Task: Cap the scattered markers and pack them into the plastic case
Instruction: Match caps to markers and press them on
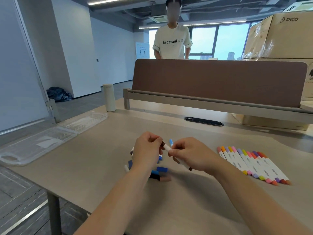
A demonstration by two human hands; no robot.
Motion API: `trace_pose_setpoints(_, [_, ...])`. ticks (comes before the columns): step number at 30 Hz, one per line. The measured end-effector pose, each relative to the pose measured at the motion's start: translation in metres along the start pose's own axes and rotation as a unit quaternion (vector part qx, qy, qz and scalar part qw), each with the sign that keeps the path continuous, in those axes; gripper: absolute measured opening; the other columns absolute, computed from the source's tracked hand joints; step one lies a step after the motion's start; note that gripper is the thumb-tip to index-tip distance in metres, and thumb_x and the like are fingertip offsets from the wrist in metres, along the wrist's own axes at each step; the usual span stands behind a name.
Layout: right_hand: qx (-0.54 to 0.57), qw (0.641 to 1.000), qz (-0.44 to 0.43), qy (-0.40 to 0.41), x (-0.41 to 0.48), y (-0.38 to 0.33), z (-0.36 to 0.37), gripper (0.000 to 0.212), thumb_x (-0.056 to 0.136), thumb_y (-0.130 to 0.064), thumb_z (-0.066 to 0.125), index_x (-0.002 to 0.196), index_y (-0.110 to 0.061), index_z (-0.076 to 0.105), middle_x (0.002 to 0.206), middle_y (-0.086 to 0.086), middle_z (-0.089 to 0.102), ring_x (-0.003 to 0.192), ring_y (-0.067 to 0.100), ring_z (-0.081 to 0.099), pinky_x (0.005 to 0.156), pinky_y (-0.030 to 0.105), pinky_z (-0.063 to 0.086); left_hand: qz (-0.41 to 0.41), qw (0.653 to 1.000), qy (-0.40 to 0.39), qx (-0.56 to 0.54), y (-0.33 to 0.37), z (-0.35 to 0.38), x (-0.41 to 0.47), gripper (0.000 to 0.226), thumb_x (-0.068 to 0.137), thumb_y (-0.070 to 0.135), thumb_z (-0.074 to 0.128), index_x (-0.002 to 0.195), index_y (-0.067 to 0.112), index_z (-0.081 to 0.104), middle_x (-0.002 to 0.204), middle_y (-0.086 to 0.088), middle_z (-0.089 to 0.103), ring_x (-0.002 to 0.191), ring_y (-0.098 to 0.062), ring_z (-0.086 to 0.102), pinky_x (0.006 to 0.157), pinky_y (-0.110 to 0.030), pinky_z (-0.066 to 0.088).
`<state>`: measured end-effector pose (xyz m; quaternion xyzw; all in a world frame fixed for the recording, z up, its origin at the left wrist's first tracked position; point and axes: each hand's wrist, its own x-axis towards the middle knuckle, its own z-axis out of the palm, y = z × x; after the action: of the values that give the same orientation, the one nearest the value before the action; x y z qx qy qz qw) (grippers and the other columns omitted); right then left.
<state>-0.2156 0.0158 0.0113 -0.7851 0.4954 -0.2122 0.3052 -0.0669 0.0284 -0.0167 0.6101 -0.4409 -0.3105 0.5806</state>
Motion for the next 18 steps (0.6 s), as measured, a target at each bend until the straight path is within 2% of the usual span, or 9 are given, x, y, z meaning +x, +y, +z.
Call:
trace_pose_setpoints(3, [-0.013, 1.000, 0.016, 0.017, 0.006, 0.008, -0.008, 0.022, 0.096, -0.030, 0.059, 0.087, -0.015, 0.074, 0.079, 0.003, 0.067, 0.067, 0.011, 0.055, 0.058, 0.023, 0.044, -0.011, 0.998, -0.062, -0.016, 0.005, 0.005, 0.007, 0.018, 0.097, 0.010, 0.051, 0.108, 0.017, 0.065, 0.080, -0.001, 0.073, 0.060, -0.011, 0.064, 0.047, -0.026, 0.046])
trace_pose_setpoints(6, [-0.048, 0.995, 0.065, 0.058, 0.028, 0.024, -0.009, 0.028, 0.094, -0.026, 0.058, 0.086, -0.003, 0.072, 0.073, 0.008, 0.060, 0.063, 0.016, 0.049, 0.058, 0.027, 0.040, -0.031, 0.995, -0.089, 0.006, 0.008, 0.010, 0.016, 0.029, 0.097, 0.013, 0.051, 0.120, 0.030, 0.054, 0.090, 0.000, 0.073, 0.070, -0.016, 0.067, 0.055, -0.029, 0.049])
trace_pose_setpoints(8, [-0.081, 0.988, 0.110, 0.071, 0.042, 0.034, -0.007, 0.029, 0.091, -0.023, 0.058, 0.077, 0.001, 0.066, 0.065, 0.008, 0.052, 0.060, 0.018, 0.046, 0.056, 0.028, 0.037, -0.036, 0.996, -0.077, 0.018, 0.010, 0.010, 0.021, 0.023, 0.097, 0.013, 0.050, 0.117, 0.019, 0.059, 0.089, -0.001, 0.072, 0.064, -0.013, 0.064, 0.057, -0.027, 0.048])
trace_pose_setpoints(11, [-0.126, 0.978, 0.150, 0.077, 0.059, 0.041, -0.002, 0.034, 0.092, -0.021, 0.058, 0.061, -0.012, 0.047, 0.058, 0.002, 0.041, 0.052, 0.016, 0.040, 0.049, 0.026, 0.029, -0.044, 0.994, -0.092, 0.024, 0.010, 0.008, 0.027, 0.018, 0.098, 0.014, 0.050, 0.105, 0.012, 0.067, 0.085, -0.003, 0.073, 0.057, -0.011, 0.061, 0.056, -0.026, 0.045])
trace_pose_setpoints(15, [-0.175, 0.966, 0.185, 0.051, 0.072, 0.042, 0.004, 0.033, 0.091, -0.014, 0.058, 0.062, -0.012, 0.045, 0.061, 0.004, 0.043, 0.055, 0.018, 0.041, 0.049, 0.027, 0.028, -0.050, 0.994, -0.096, 0.029, 0.007, 0.000, 0.035, 0.018, 0.096, 0.015, 0.051, 0.097, 0.013, 0.069, 0.080, -0.001, 0.074, 0.059, -0.012, 0.062, 0.060, -0.028, 0.048])
trace_pose_setpoints(18, [-0.202, 0.962, 0.178, 0.049, 0.075, 0.038, 0.006, 0.034, 0.094, -0.014, 0.055, 0.062, -0.012, 0.044, 0.061, 0.004, 0.043, 0.055, 0.018, 0.040, 0.049, 0.026, 0.028, -0.042, 0.994, -0.096, 0.034, 0.008, -0.008, 0.036, 0.019, 0.097, 0.015, 0.051, 0.095, 0.014, 0.069, 0.082, -0.002, 0.074, 0.062, -0.012, 0.062, 0.062, -0.028, 0.049])
